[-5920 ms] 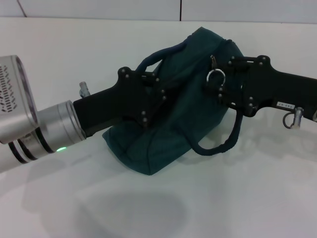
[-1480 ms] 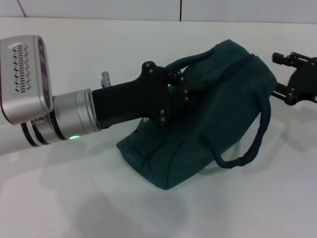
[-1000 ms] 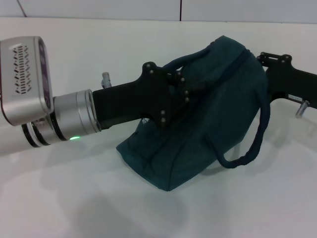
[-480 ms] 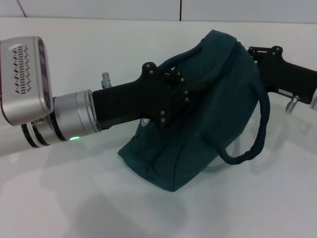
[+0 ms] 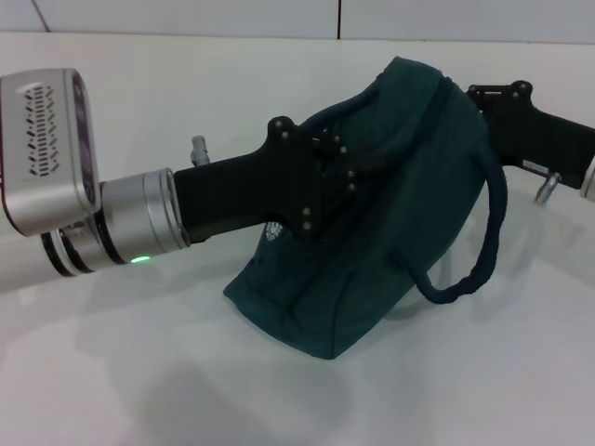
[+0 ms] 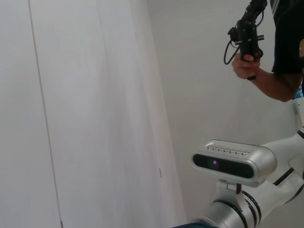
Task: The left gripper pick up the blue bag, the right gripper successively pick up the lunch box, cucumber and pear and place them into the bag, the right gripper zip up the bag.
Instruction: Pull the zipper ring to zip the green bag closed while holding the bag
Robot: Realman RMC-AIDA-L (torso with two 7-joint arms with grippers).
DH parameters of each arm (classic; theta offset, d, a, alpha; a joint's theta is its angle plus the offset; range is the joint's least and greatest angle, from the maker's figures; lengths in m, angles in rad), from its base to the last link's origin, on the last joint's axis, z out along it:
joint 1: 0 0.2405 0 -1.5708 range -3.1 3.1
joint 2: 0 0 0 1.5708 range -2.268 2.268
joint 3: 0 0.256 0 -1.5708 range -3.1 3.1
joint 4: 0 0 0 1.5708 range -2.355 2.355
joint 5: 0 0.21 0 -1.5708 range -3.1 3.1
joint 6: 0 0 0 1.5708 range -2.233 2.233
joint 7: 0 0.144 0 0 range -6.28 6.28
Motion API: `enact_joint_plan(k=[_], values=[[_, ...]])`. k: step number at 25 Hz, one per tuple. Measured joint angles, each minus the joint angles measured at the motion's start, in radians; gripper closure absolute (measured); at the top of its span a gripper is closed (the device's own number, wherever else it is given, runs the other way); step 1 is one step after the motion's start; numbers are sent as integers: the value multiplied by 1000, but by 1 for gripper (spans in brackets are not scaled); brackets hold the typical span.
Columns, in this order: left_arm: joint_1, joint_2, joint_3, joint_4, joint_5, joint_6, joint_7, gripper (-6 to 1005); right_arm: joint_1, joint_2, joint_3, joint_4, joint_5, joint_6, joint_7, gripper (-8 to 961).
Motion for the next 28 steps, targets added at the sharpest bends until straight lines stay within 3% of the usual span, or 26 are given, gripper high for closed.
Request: enact_joint_plan(k=[2,12,28], values=[[0,-1,0,0,0,1,0,936,1,0,-4,5,26,14,-1,652],[4,-1,1,0,0,4,1,909,7,0,-8,23,53,34,-11,860],[9,-1,0,0,-6,5,-5,865,1,0,-1,59,54,123,-11,860]])
